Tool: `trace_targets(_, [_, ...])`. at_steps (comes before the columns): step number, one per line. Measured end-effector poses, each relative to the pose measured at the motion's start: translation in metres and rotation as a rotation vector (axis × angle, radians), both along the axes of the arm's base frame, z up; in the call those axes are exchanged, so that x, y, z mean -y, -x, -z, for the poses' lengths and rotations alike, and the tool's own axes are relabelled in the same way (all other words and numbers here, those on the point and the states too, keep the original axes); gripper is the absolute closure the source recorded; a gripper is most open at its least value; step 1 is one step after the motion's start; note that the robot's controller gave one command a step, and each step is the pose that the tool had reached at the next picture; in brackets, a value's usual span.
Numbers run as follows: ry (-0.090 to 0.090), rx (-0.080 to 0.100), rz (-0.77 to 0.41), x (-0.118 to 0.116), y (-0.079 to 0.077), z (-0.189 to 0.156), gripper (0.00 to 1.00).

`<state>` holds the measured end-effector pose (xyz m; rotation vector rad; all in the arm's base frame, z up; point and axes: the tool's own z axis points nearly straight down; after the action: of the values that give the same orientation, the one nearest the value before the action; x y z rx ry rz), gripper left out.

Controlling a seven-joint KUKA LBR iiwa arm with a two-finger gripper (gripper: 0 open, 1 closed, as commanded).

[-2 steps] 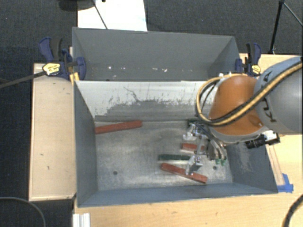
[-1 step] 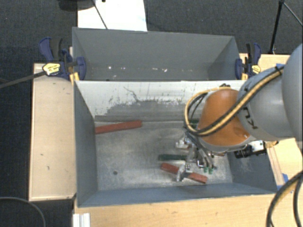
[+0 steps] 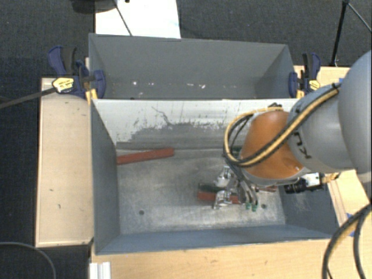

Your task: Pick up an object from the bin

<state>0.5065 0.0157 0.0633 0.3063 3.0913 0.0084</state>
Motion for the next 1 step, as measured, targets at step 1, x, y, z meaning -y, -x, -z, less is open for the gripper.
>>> trace_targets(1, [0.000,0.001,0.005,0.0000,0.0005,-0.0012,1.00])
